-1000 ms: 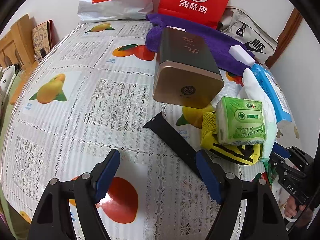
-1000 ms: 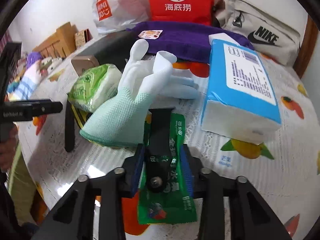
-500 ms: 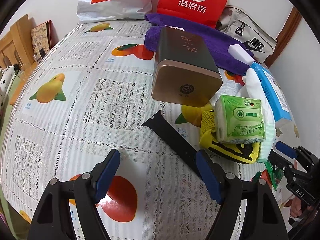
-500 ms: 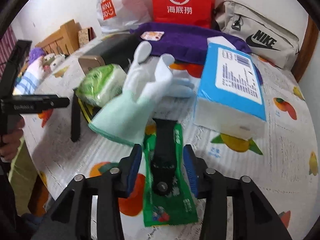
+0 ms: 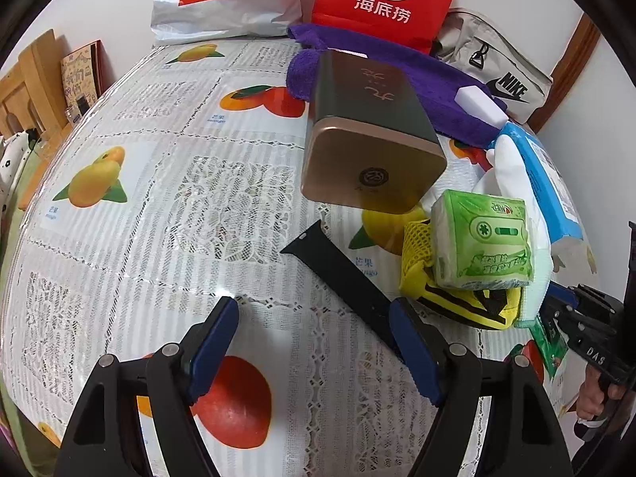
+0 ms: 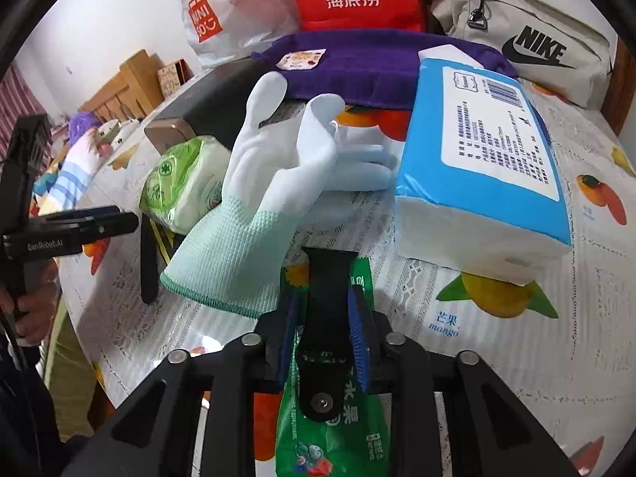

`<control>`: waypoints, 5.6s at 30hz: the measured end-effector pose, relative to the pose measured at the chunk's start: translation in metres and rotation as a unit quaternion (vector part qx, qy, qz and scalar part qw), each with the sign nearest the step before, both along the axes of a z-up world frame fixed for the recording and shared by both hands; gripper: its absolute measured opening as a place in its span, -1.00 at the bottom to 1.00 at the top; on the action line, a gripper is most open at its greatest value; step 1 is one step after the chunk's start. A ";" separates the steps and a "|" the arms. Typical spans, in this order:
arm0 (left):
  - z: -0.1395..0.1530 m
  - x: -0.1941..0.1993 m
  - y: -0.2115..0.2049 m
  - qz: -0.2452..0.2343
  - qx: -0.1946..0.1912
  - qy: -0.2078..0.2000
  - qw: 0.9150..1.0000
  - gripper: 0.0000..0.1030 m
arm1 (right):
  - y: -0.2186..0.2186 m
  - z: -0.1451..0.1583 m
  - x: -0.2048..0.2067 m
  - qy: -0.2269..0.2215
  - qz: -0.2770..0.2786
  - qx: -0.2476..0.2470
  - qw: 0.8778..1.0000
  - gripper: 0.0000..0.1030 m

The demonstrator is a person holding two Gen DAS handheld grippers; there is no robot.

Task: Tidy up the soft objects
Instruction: 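Lift the buckled strap piece off the green packet with the right tool, then grasp the other black strap piece with the left tool, then carry both strap pieces in both tools over the purple towel, then lower both strap pieces onto the purple towel and open both tools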

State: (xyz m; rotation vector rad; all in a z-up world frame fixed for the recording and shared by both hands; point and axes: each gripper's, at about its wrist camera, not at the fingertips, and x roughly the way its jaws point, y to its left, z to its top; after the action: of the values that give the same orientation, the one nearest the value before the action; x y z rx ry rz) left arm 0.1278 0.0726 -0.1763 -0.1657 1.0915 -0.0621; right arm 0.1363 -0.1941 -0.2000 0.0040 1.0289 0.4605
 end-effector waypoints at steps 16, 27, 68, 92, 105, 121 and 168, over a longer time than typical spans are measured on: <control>-0.004 0.003 -0.031 -0.013 0.047 -0.003 0.999 0.50 | -0.023 0.032 -0.035 -0.049 -0.047 0.002 0.998 -0.61; -0.006 -0.012 -0.015 0.014 0.097 0.010 0.995 0.58 | -0.047 0.027 -0.044 -0.051 -0.072 0.007 0.996 -0.61; 0.075 -0.030 -0.022 -0.021 0.044 -0.105 0.993 -0.62 | -0.059 0.086 -0.055 -0.106 -0.090 0.018 0.990 -0.61; 0.123 0.084 -0.031 -0.028 0.030 -0.138 0.990 -0.62 | -0.043 0.139 0.073 -0.147 -0.072 0.034 0.986 -0.61; 0.112 0.165 -0.036 -0.037 0.025 -0.130 0.991 -0.62 | -0.041 0.126 0.166 -0.128 -0.078 0.045 0.988 -0.61; 0.085 0.245 -0.045 -0.051 0.013 -0.104 0.993 -0.62 | -0.025 0.086 0.241 -0.073 -0.052 0.032 0.995 -0.61; 0.092 0.182 -0.033 -0.029 0.018 -0.058 0.998 -0.09 | -0.034 0.101 0.147 -0.088 -0.063 0.029 0.994 0.15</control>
State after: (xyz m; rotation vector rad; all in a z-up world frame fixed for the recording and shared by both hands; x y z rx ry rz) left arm 0.3098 0.0393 -0.0840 -0.0969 0.9811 -0.1022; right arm 0.2832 -0.2284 -0.0992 0.0780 0.8376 0.3684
